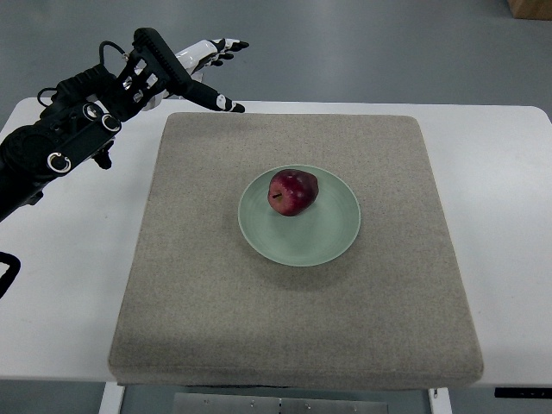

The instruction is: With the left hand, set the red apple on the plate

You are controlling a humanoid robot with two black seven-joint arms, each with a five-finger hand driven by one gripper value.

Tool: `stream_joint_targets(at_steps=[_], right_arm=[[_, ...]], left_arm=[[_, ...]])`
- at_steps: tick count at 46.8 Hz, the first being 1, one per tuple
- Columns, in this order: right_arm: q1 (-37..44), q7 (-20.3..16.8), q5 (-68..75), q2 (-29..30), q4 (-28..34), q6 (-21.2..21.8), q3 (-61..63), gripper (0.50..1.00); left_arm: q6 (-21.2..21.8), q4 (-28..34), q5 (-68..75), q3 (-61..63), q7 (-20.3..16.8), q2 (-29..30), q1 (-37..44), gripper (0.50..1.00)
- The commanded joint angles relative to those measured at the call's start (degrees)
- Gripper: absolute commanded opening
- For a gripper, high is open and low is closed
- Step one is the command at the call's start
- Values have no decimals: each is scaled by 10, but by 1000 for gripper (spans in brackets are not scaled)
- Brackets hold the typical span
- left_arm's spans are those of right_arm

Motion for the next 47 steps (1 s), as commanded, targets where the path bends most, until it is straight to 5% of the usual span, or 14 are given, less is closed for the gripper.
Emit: stream_joint_targets(at_steps=[1, 20, 32, 40, 47], right_arm=[[0, 0, 0, 0, -1, 0, -1, 964], [0, 0, 0, 0, 0, 0, -1, 964], [0, 0, 0, 0, 0, 0, -1, 964], [0, 0, 0, 0, 0, 0, 0, 964], [0, 0, 0, 0, 0, 0, -1, 964]], left_arm=[[15, 20, -74, 0, 3, -2, -3, 988], [92, 105, -416, 0, 56, -34, -35, 986], [99, 167, -569, -1, 74, -63, -42, 986], [68, 179, -659, 0, 74, -67, -36, 992], [-23, 211, -707, -1, 73, -77, -27, 992]])
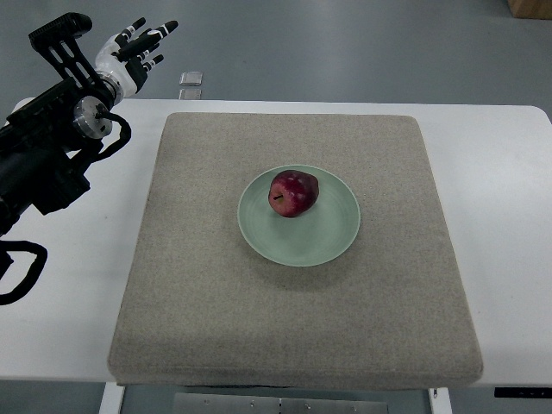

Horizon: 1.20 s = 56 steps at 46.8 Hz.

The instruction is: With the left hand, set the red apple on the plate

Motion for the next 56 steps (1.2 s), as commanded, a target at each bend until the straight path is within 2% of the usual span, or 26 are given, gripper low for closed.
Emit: stream_joint_targets(at_steps=[1, 6, 9, 17, 56], right_arm=[[0, 0, 0, 0, -1, 0, 0, 964], [0, 0, 0, 0, 0, 0, 0, 964], [0, 0, 0, 0, 0, 0, 0, 964], [0, 0, 0, 0, -1, 0, 0, 964], [0, 0, 0, 0, -1, 0, 0, 964]], left_arm=[[-58, 29, -20, 0, -2, -15, 5, 992], [-130, 63, -30, -3, -3, -33, 10, 992], [-149, 67, -34, -9, -4, -35, 15, 992], [-153, 63, -34, -9, -14, -39, 21, 992], [-163, 63, -28, -8, -14, -31, 21, 994]])
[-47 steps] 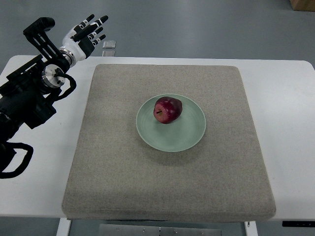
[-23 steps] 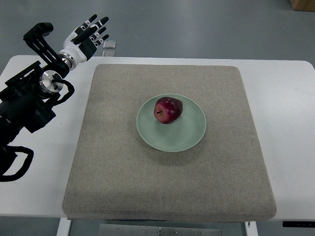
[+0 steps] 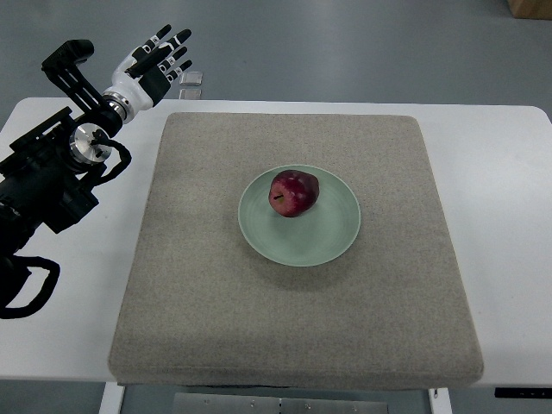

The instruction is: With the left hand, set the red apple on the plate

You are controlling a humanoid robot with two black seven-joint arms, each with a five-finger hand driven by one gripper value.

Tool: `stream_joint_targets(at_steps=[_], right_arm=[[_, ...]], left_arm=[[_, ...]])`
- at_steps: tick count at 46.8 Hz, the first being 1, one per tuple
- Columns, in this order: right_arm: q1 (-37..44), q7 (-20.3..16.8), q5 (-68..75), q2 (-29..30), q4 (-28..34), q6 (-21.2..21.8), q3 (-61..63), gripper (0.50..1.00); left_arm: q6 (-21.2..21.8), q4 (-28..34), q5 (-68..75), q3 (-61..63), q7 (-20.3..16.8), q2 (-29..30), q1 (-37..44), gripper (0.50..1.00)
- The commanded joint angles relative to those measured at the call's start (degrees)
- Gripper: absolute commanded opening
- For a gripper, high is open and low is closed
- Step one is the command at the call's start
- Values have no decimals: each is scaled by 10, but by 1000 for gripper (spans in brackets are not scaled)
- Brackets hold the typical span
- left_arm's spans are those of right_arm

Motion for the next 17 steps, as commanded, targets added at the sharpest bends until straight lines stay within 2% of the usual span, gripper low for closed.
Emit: stream_joint_targets(at_steps=[1, 17], right_arm=[[0, 0, 0, 0, -1, 0, 0, 964], [-4, 0, -2, 0, 10, 8, -2, 964]], left_arm=[[0, 0, 1, 1, 0, 1, 0, 994], [3, 0, 1, 1, -2, 1, -4, 994]])
